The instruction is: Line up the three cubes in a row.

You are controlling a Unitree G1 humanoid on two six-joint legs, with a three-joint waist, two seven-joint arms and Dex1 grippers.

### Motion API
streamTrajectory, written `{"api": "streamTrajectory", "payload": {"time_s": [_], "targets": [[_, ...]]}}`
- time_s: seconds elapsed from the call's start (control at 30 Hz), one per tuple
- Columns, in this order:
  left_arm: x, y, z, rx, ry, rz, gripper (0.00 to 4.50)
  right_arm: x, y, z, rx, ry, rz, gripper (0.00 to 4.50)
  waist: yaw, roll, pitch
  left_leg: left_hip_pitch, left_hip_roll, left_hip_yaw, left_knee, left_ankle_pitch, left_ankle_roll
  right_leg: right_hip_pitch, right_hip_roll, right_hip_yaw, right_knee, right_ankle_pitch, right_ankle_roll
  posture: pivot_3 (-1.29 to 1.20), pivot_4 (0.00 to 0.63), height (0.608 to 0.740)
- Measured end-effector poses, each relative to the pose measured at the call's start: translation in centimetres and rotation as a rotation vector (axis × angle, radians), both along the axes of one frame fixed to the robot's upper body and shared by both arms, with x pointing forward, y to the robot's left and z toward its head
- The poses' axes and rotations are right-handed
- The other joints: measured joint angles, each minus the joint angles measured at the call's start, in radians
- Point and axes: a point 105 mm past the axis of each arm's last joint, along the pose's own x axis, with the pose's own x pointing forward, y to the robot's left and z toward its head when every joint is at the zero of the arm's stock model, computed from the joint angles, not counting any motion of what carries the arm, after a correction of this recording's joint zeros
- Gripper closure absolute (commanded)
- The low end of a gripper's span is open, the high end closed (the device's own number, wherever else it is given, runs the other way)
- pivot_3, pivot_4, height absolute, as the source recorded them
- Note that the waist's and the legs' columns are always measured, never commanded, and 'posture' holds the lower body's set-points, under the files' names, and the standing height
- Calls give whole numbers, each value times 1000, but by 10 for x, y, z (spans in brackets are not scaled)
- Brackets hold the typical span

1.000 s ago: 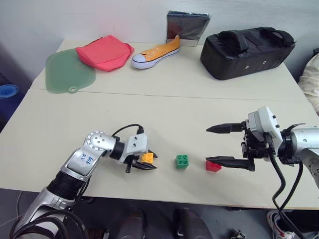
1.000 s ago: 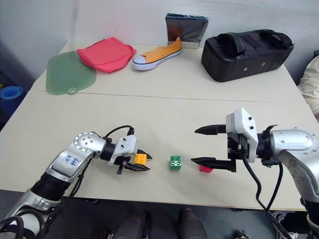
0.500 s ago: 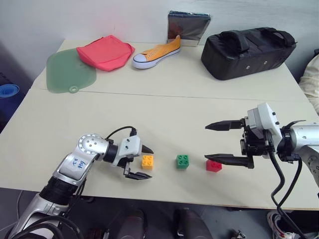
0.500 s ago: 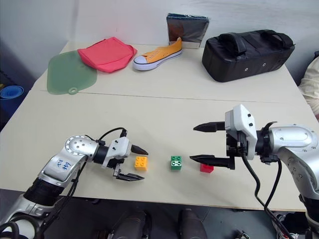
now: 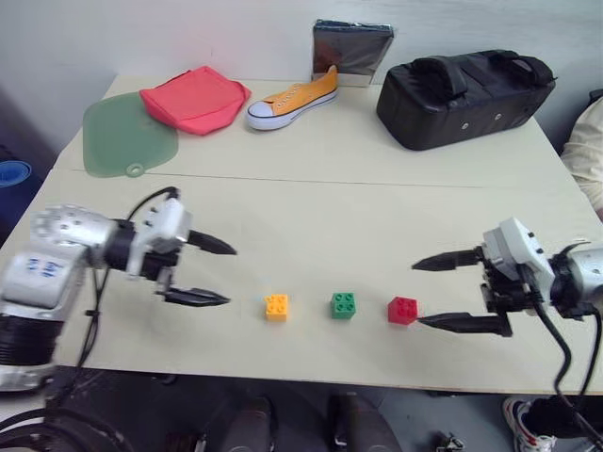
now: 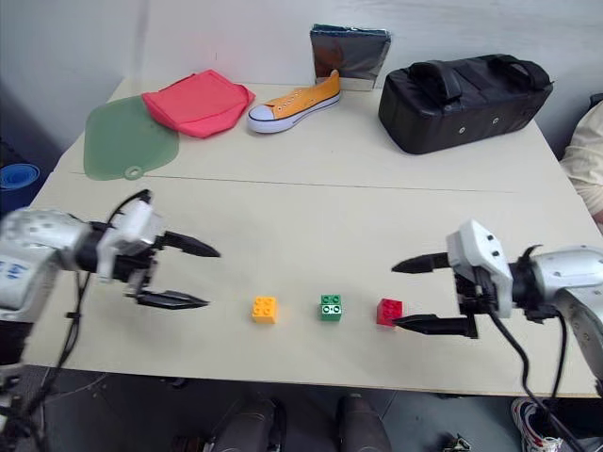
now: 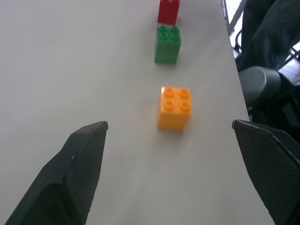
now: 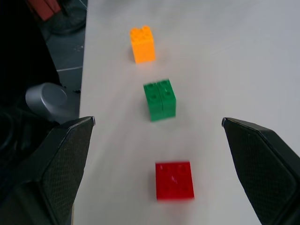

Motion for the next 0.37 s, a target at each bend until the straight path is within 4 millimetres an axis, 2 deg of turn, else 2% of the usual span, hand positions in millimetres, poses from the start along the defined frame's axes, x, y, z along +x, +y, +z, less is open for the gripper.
{"api": "streamTrajectory", "payload": {"time_s": [0.03,0.17,0.27,0.37], "targets": [[-5,12,0,30,2,35,22,-3,-14,0,-18,12,-30,0,1,0,0,1,0,0,-1,0,0,0,0,0,0,0,0,0,150,740],[-15,41,0,75,-3,132,22,-12,-45,1,-33,24,-96,0,1,0,0,2,0,-1,-1,-2,4,1,-1,0,1,0,-1,0,150,740],[-21,51,3,75,-22,167,22,-17,-65,4,-25,35,-158,0,2,1,0,4,0,0,-2,-3,5,3,-1,0,1,-1,-1,0,150,740],[-22,51,6,60,-33,168,22,-20,-74,8,-24,31,-193,0,1,1,0,5,0,0,-3,-3,5,3,-1,0,1,-1,-2,0,150,740]]}}
